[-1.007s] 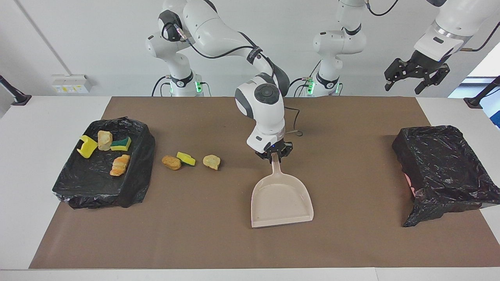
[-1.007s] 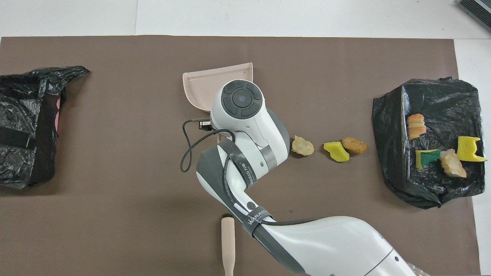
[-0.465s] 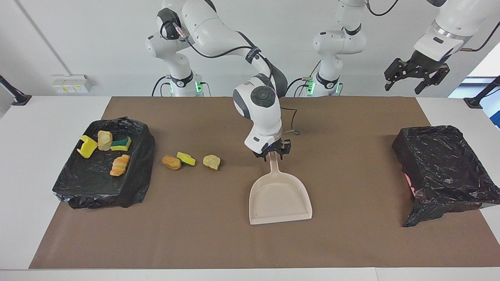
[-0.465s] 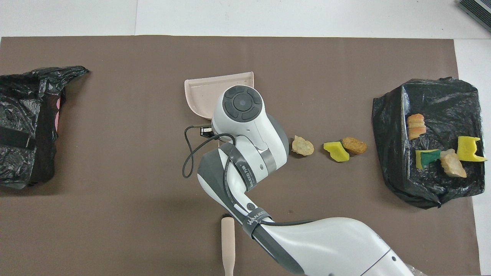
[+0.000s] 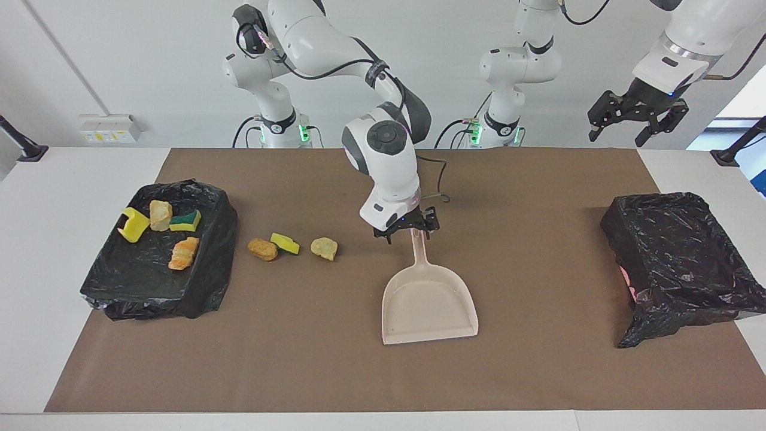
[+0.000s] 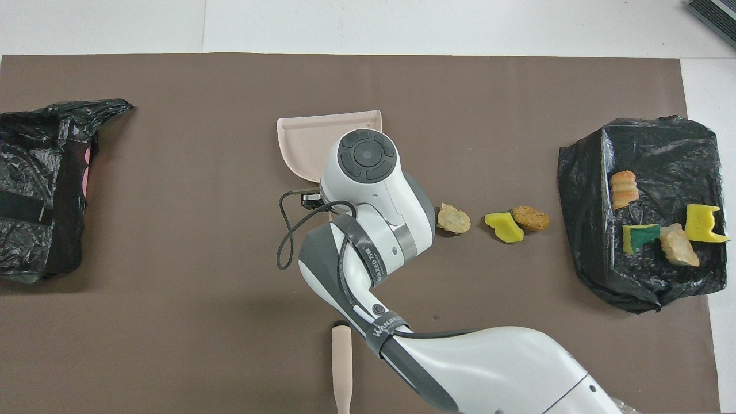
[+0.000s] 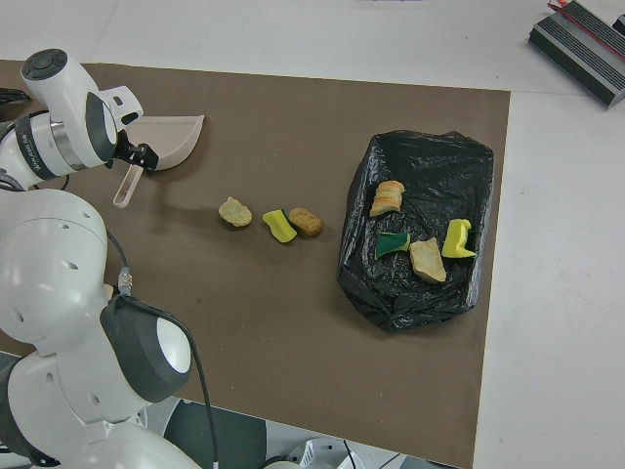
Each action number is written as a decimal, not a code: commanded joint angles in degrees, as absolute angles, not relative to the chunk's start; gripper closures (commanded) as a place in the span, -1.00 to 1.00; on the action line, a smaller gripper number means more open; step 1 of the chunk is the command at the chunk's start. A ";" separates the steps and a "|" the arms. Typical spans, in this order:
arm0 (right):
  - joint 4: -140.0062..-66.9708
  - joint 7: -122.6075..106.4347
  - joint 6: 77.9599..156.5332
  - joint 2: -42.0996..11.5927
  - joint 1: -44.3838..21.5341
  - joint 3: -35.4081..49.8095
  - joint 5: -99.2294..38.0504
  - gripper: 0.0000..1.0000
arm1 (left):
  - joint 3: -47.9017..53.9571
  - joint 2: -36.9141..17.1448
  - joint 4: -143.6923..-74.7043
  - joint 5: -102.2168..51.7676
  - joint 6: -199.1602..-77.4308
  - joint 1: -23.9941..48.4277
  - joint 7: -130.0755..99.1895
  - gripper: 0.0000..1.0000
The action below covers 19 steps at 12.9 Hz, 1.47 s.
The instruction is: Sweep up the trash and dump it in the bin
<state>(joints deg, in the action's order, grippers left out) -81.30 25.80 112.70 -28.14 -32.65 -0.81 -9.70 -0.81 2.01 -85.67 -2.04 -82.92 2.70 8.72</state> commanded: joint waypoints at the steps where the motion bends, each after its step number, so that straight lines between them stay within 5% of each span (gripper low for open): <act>1: -85.51 23.02 104.80 -20.50 -31.20 -0.35 -10.89 -1.00 | 0.08 -0.08 -86.14 -1.93 -86.30 4.56 8.53 -1.00; 7: -100.26 27.15 97.91 -7.05 -35.41 0.00 -11.69 -1.00 | 0.09 -13.25 -78.24 -0.09 -93.77 13.26 -1.47 -1.00; 11: -117.46 31.98 109.39 2.52 -40.33 0.00 -17.48 -1.00 | 0.18 -19.32 -77.43 -0.18 -100.35 19.23 -11.64 -1.00; 15: -124.71 39.26 117.13 3.87 -48.14 0.00 -19.16 -1.00 | 0.18 -24.25 -78.57 -0.09 -106.78 26.44 -21.96 -1.00; 19: -129.89 45.34 121.80 3.69 -54.04 0.00 -19.25 -1.00 | 0.35 -22.60 -89.36 -0.26 -117.84 30.14 -26.10 -1.00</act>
